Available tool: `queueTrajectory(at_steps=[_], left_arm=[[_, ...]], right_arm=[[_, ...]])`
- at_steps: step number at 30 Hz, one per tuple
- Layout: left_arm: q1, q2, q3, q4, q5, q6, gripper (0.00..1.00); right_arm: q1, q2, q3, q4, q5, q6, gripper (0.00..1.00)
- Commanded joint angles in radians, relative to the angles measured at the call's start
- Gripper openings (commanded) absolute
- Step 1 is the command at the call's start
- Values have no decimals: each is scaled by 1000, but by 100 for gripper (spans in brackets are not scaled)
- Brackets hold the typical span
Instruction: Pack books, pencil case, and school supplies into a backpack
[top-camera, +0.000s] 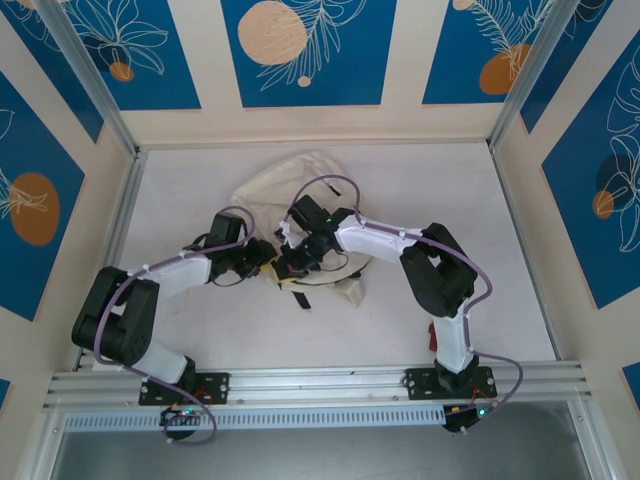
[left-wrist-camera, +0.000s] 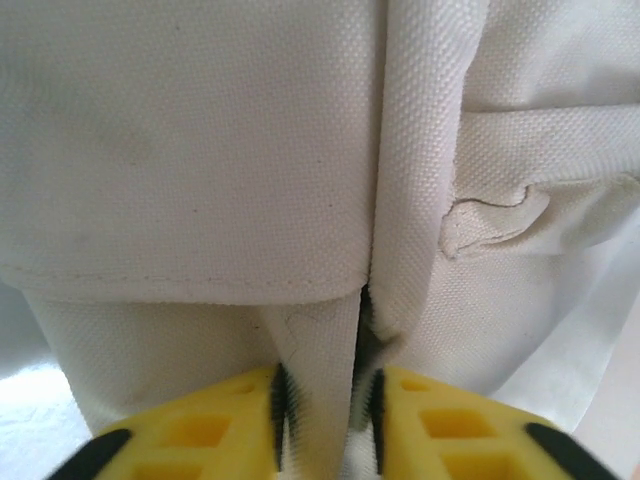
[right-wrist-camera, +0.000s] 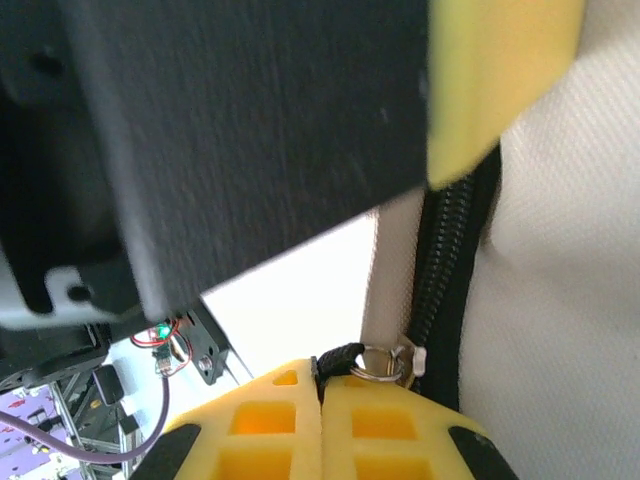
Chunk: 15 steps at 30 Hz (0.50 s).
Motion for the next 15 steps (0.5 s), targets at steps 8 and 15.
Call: queueTrajectory(at_steps=[8, 15], left_arm=[[11, 17, 45, -100, -157, 107, 11], [18, 26, 78, -131, -212, 144, 6]], right_arm=[[14, -127, -86, -246, 100, -82, 0], [12, -197, -112, -366, 237, -111, 0]])
